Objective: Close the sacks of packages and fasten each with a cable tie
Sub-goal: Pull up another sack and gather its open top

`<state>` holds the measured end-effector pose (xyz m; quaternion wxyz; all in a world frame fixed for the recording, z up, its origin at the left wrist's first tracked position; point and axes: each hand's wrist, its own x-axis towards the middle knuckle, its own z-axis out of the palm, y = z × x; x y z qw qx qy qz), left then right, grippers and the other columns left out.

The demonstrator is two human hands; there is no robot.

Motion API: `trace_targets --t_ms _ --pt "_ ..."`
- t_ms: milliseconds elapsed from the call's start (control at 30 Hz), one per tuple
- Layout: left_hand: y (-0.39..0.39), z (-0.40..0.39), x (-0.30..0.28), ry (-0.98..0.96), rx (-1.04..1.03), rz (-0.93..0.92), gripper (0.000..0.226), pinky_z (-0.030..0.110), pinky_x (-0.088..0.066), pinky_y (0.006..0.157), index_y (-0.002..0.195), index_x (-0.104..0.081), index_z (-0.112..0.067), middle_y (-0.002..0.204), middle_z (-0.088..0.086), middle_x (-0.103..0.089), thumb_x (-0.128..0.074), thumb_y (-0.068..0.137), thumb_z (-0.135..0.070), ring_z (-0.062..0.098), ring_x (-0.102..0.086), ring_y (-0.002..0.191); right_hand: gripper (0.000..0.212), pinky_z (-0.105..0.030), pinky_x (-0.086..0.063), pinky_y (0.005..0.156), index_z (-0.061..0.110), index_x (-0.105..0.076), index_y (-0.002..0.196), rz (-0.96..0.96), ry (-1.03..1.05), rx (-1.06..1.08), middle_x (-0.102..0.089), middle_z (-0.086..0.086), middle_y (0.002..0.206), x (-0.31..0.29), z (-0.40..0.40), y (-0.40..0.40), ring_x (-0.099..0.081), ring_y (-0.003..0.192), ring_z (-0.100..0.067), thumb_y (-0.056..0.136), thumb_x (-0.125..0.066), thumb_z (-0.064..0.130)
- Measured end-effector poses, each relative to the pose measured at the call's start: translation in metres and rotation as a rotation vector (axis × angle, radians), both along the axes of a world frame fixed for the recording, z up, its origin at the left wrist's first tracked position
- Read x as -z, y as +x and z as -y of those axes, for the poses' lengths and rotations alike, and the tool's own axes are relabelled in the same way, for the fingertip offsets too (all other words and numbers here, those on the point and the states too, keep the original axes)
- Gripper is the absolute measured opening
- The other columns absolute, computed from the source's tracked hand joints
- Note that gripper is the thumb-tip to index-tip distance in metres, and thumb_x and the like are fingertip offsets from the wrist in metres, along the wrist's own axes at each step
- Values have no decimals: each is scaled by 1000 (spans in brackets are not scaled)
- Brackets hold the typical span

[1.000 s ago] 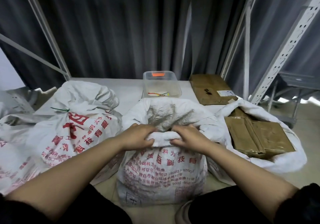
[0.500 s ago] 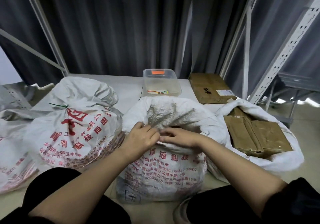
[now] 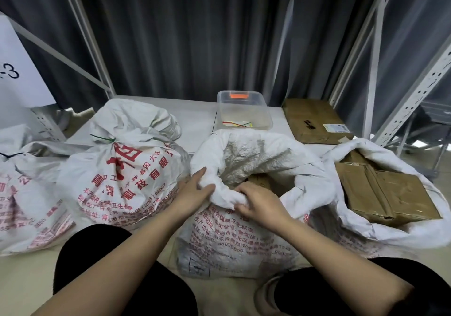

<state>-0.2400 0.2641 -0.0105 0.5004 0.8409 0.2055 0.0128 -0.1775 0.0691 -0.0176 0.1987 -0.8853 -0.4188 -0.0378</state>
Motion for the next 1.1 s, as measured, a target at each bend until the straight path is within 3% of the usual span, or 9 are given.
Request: trace_targets --t_ms 100,233,367,500,600,667,800,933,1100 --pt "5 5 0 -228 -70 -1 71 43 -37 108 147 -29 -11 150 10 -33 -65 86 -23 24 -42 129 26 -28 -31 53 16 -54 89 422 -32 -138 -54 0 79 10 4 -12 -53 66 -18 73 -72 26" --pt "10 9 7 -379 -191 45 64 37 -45 98 143 -34 -3 137 9 -48 -58 85 6 22 -51 115 21 -27 -21 54 16 -42 87 502 -53 -153 -48 -1 81 16 8 -15 -48 62 -17 79 -53 31" --pt "10 5 14 -767 -345 94 59 35 -55 80 141 -38 -8 132 15 -54 -48 87 13 26 -60 105 31 -28 -32 61 21 -42 94 -9 35 78 -49 3 94 -6 -9 -20 -51 76 -14 91 -48 51" --pt "-2 7 11 -987 -276 182 48 24 -57 65 124 -52 -8 113 13 -65 -37 87 18 19 -67 89 74 -39 -45 97 24 -29 141 -582 99 248 -44 5 141 -13 -46 -7 -52 121 -20 84 -57 62" --pt "-7 2 7 -993 -210 188 49 21 -54 56 117 -56 -19 104 5 -68 -33 89 14 9 -69 73 90 -38 -36 107 20 -9 152 -562 30 163 -28 -8 155 -3 -68 -10 -36 137 -27 86 -66 41" --pt "-7 -9 3 -904 -177 173 42 24 -52 63 120 -55 -24 102 3 -69 -38 93 3 10 -66 75 80 -38 -42 96 22 -10 153 -429 23 160 -30 -14 150 7 -71 -15 -42 129 -32 91 -61 28" --pt "2 -21 -4 -645 -143 71 48 25 -49 73 142 -38 -31 131 3 -52 -47 97 -19 17 -59 103 76 -35 -36 56 29 -11 152 -86 -120 136 -39 -13 126 17 -74 -35 -59 79 -36 91 -50 7" --pt "21 -15 -11 -223 -102 142 55 11 -30 88 144 -34 -11 144 7 -40 -53 93 -6 15 -41 124 76 -27 -20 37 17 -49 136 273 -131 156 -56 -9 91 25 -82 -48 -50 41 -22 65 -72 4" --pt "29 -29 -1 -521 -302 135 35 28 -49 80 127 -53 -3 121 16 -62 -44 94 -1 25 -60 101 67 -28 -50 58 17 -34 145 246 -36 -102 -53 -11 125 47 -66 -43 -63 81 -24 87 -53 44"
